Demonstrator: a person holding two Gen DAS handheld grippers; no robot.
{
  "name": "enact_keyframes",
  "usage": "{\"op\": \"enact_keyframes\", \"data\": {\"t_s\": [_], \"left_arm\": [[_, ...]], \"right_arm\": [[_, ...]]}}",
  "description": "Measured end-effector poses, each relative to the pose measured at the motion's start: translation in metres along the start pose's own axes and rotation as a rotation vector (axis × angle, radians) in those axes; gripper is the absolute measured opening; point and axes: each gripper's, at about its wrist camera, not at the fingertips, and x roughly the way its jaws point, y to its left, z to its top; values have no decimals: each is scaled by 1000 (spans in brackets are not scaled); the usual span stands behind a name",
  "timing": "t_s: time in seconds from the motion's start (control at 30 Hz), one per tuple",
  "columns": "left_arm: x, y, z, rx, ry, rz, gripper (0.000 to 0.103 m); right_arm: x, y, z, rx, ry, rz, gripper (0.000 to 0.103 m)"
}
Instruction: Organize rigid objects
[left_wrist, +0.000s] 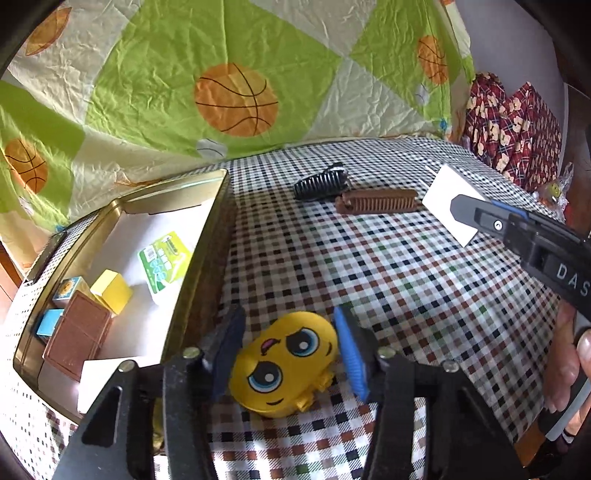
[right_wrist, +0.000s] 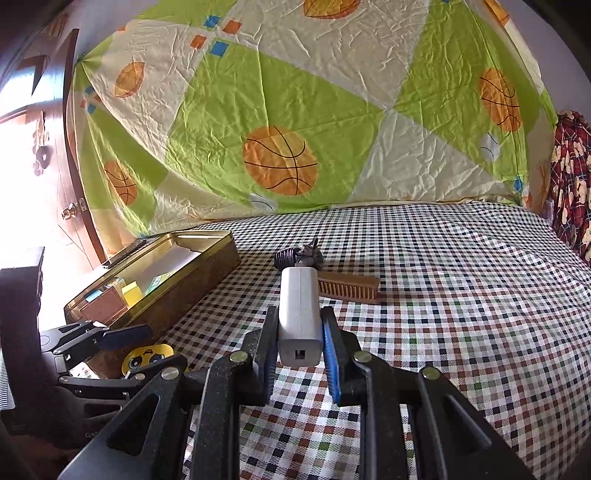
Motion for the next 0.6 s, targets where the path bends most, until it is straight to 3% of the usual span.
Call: {"op": "enact_keyframes", "data": {"t_s": [0.2,0.27,0.4,0.5,0.53,0.57,0.6], "left_arm": [[-6,-9,-2,49,-27,-20,28],[-8,-10,-3,47,-38,-45,13],[-10,-9,-4,51,-37,-59,12],[-12,-5,-6,40,-35,-79,20],[-13,-4,-8,45,-31,-79,36],[-14,-2,-9,36,-22,-76,59],[-14,2,-11,18,-16,-85,69]], "right_arm": [[0,1,0,3,-4,2,23],[-1,1,0,4,-10,5,23],[-1,2,-1,4,-7,8,23],[0,1,-1,7,-5,9,23],[0,1,-1,8,-6,10,23],[0,1,-1,10,-6,11,23],[0,1,-1,12,-5,12,23]]}}
